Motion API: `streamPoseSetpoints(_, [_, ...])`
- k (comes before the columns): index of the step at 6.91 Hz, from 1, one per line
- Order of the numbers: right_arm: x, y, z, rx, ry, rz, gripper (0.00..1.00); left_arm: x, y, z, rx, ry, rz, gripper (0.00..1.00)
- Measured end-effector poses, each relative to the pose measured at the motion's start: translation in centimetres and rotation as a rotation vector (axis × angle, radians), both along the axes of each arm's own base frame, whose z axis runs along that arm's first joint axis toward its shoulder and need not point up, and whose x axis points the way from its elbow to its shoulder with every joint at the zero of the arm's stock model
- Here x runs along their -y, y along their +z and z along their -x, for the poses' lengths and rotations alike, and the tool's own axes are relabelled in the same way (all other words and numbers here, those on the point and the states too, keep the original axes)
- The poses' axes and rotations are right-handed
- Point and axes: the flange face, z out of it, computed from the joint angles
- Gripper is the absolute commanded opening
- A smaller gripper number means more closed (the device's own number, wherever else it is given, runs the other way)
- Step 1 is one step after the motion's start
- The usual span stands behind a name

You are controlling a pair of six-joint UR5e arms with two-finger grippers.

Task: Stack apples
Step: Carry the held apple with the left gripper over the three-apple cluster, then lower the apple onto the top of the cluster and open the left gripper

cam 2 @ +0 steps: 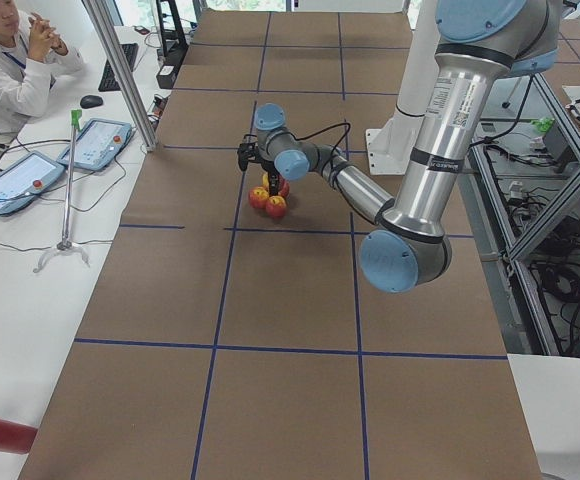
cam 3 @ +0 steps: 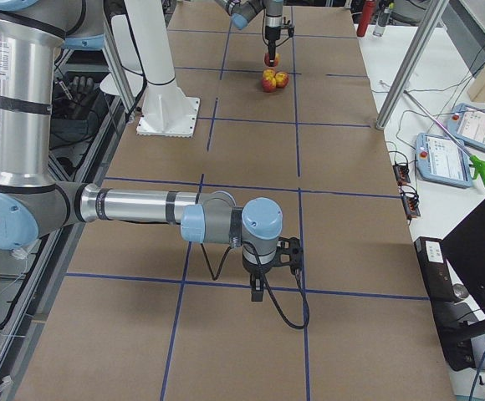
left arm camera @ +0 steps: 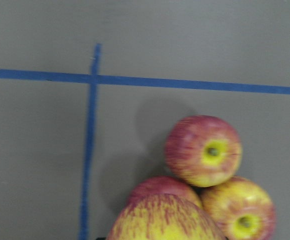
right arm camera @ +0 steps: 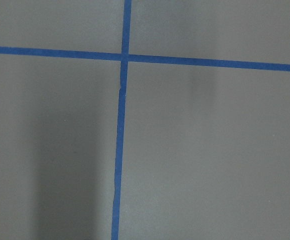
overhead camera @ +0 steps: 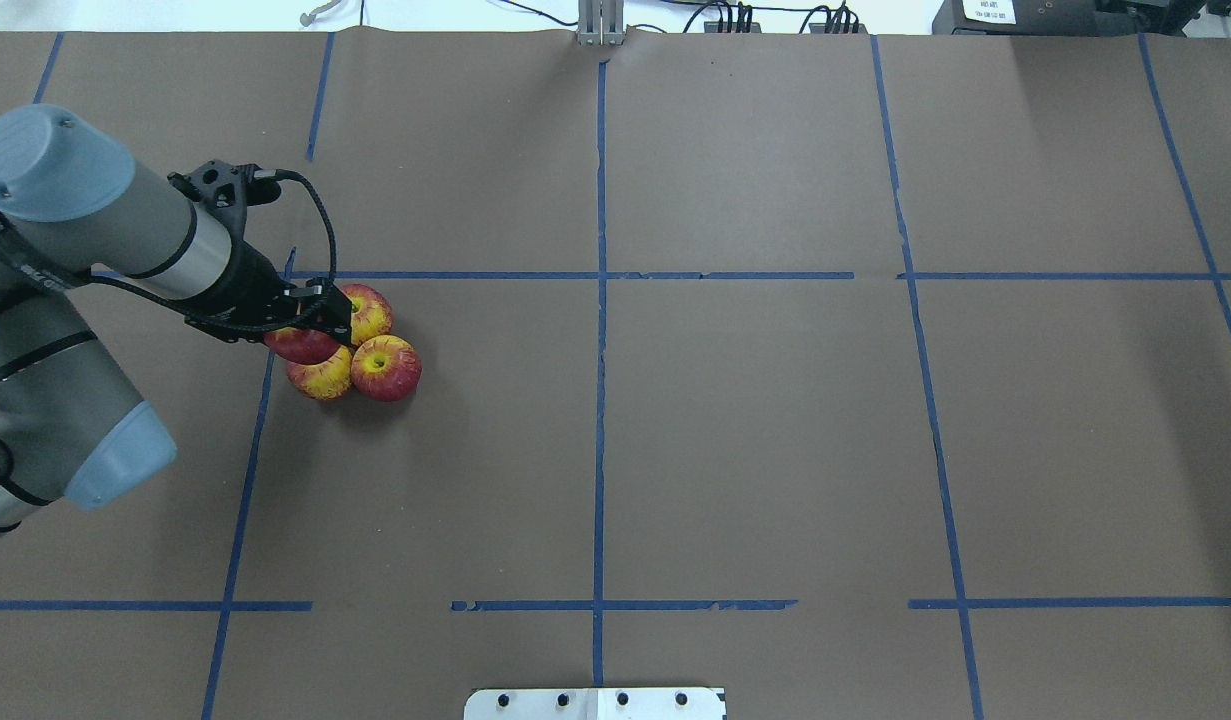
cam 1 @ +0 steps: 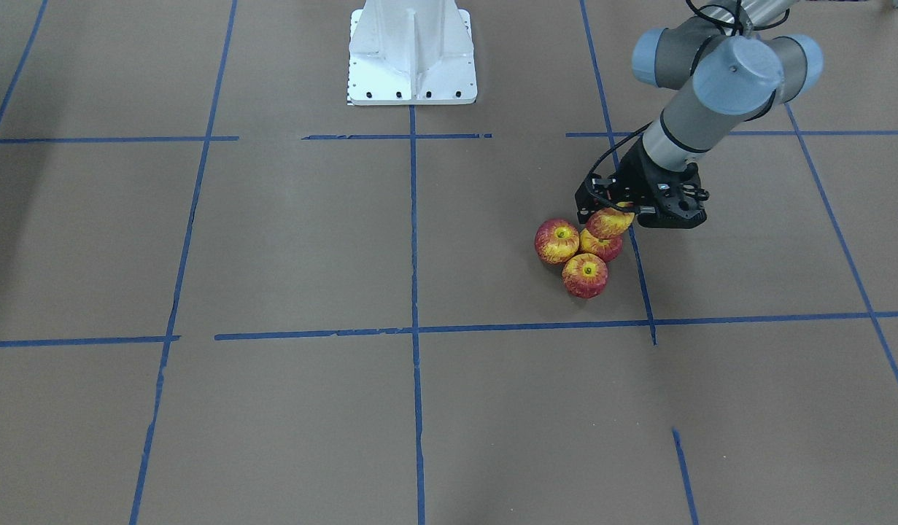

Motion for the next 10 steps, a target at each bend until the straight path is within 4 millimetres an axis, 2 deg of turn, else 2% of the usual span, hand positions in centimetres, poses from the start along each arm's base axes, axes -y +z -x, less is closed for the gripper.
streamPoseSetpoints(1, [0.0,0.0,0.0,0.000,0.000,0.000,1.00,-0.2,-0.5,-1.0,0.005,0.011,0.008,0.00])
streamPoseSetpoints(3, [0.0,0.0,0.0,-0.001,0.000,0.000,1.00,0.2,0.4,-2.4,0.034,0.010,0.018,0.00])
streamPoseSetpoints(7, [0.0,0.0,0.0,-0.001,0.000,0.000,1.00,1.5,1.2,-3.6,0.070,-0.017,0.007,0.00])
streamPoseSetpoints(8, [0.0,0.0,0.0,-0.001,0.000,0.000,1.00,1.5,1.3,-3.8,0.073,-0.015,0.007,0.29])
streamPoseSetpoints(9, [0.0,0.0,0.0,-0.001,0.000,0.000,1.00,1.4,1.2,-3.9,0.072,-0.014,0.006,0.99])
streamPoseSetpoints(10, [0.0,0.0,0.0,-0.001,0.000,0.000,1.00,1.4,1.1,-3.9,0.071,-0.015,0.003,1.00])
